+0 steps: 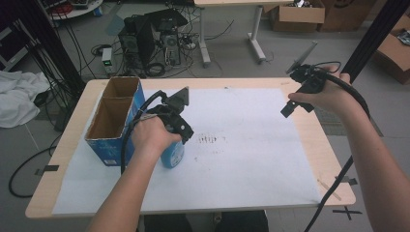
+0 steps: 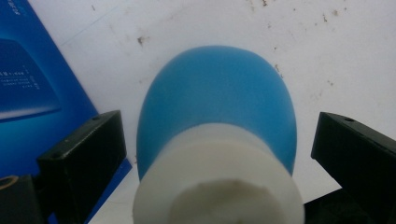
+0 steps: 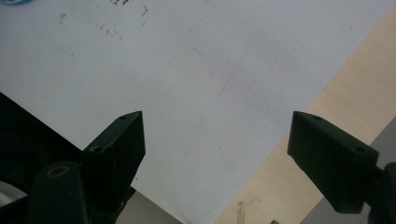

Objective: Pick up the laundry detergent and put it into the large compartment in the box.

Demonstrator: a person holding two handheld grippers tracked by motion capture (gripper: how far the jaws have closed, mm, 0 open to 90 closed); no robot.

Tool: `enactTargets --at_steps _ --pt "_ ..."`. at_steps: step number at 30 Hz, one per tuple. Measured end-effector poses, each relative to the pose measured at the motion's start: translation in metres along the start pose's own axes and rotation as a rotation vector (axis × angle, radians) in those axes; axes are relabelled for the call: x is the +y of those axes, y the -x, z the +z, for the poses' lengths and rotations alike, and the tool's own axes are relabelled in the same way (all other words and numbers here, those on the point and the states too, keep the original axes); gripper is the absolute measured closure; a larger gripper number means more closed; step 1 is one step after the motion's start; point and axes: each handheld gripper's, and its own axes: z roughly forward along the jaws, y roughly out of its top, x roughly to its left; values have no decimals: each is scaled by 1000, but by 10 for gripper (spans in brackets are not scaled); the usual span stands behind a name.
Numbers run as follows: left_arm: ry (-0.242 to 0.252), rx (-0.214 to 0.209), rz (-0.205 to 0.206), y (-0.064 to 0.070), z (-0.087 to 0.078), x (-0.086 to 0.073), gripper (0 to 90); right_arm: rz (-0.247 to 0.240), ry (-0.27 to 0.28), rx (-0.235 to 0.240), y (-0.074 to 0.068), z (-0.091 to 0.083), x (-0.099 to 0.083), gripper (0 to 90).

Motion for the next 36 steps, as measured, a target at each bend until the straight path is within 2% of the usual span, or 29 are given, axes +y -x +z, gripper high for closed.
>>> enactTargets --at_steps 3,5,18,25,36 --pt "5 -3 -1 1 1 0 69 4 0 1 0 0 0 192" --pt "4 -1 0 2 2 1 116 -3 0 3 0 0 0 193" --pt "-9 11 2 2 3 1 186 -3 2 6 2 2 0 193" --pt "-1 15 -4 -1 3 1 254 0 5 8 2 2 0 194" --pt "-14 25 0 -3 2 1 337 0 4 9 4 2 0 193"
